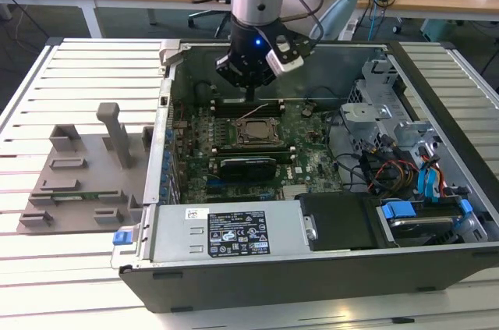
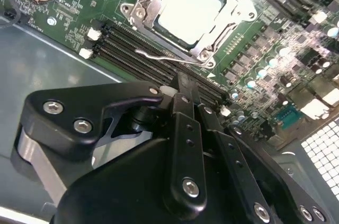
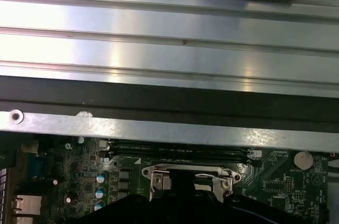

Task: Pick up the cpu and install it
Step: 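Install the first cpu locking lever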

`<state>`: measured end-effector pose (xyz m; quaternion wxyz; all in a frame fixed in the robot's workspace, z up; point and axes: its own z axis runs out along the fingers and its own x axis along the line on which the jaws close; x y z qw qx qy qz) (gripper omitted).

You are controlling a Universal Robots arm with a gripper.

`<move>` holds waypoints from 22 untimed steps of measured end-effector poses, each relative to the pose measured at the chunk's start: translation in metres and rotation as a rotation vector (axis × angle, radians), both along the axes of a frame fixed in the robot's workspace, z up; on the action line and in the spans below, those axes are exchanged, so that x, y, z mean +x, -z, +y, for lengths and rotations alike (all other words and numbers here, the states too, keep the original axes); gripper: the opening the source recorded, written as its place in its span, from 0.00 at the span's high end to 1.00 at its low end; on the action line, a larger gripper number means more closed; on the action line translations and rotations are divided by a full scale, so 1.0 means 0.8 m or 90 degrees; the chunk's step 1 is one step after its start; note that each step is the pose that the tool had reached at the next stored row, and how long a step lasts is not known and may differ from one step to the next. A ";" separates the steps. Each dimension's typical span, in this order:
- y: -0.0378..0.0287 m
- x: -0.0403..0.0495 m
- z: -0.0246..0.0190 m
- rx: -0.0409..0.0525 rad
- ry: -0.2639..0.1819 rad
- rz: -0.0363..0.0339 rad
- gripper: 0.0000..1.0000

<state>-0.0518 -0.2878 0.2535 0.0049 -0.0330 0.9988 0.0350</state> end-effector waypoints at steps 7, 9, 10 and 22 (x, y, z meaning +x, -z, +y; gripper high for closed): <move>0.0054 0.000 -0.0032 0.0645 0.000 0.0001 0.89; 0.0077 0.000 -0.0031 0.0678 0.000 -0.0001 0.89; 0.0095 0.000 -0.0031 0.0677 0.000 0.0002 0.89; 0.0387 -0.009 -0.0109 0.0365 -0.001 0.0004 0.89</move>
